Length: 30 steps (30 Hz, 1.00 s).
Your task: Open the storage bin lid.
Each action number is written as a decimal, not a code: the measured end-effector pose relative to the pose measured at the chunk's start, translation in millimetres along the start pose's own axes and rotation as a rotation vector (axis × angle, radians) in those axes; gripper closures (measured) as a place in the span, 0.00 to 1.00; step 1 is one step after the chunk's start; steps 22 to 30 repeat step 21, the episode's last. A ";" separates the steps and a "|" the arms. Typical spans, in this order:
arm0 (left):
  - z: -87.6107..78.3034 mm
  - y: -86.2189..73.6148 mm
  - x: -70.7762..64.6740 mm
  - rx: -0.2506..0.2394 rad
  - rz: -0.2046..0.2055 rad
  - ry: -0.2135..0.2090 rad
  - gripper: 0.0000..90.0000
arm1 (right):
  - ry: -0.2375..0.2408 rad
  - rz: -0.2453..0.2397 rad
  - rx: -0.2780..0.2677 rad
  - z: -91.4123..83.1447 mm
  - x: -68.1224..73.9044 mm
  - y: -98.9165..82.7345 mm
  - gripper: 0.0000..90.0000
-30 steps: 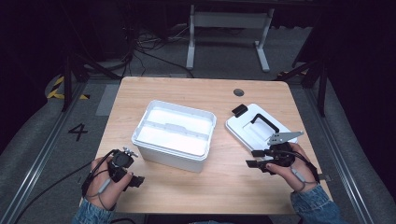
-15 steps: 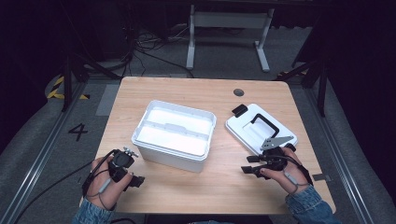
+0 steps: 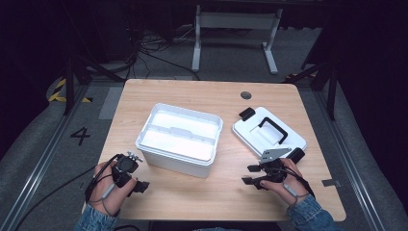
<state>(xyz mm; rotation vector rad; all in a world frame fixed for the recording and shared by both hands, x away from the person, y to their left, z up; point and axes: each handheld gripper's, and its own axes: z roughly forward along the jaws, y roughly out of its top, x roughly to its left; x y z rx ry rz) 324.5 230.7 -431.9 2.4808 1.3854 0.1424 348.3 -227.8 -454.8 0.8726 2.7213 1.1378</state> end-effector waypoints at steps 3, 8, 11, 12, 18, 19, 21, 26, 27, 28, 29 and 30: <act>0.5 0.1 -0.1 0.000 -0.001 0.000 0.21 | -0.013 -0.018 -0.013 3.1 1.8 -0.5 0.50; 1.5 0.2 0.0 0.002 -0.006 -0.002 0.21 | -0.040 -0.045 -0.037 9.4 3.1 -2.2 0.50; 1.5 0.3 -0.1 0.002 -0.005 -0.002 0.21 | -0.057 -0.052 -0.055 10.6 3.1 -2.8 0.49; 1.5 0.3 -0.1 0.003 -0.005 -0.002 0.21 | -0.059 -0.054 -0.057 11.2 2.9 -3.1 0.49; 1.1 0.0 0.3 -0.002 -0.002 -0.002 0.21 | -0.062 -0.056 -0.055 14.7 3.8 -4.2 0.48; 1.0 -0.1 0.3 -0.003 -0.001 -0.002 0.21 | -0.060 -0.057 -0.054 15.3 3.9 -4.4 0.48; 0.7 -0.2 0.5 -0.001 0.001 -0.001 0.21 | -0.059 -0.057 -0.054 15.6 3.9 -4.5 0.48; 0.7 -0.2 0.5 -0.001 0.001 -0.001 0.21 | -0.059 -0.057 -0.054 15.6 3.9 -4.5 0.48; 0.7 -0.2 0.5 -0.001 0.001 -0.001 0.21 | -0.059 -0.057 -0.054 15.6 3.9 -4.5 0.48; 0.7 -0.2 0.5 -0.001 0.001 -0.001 0.21 | -0.059 -0.057 -0.054 15.6 3.9 -4.5 0.48; 0.7 -0.2 0.5 -0.001 0.001 -0.001 0.21 | -0.059 -0.057 -0.054 15.6 3.9 -4.5 0.48; 0.7 -0.2 0.5 -0.001 0.001 -0.001 0.21 | -0.059 -0.057 -0.054 15.6 3.9 -4.5 0.48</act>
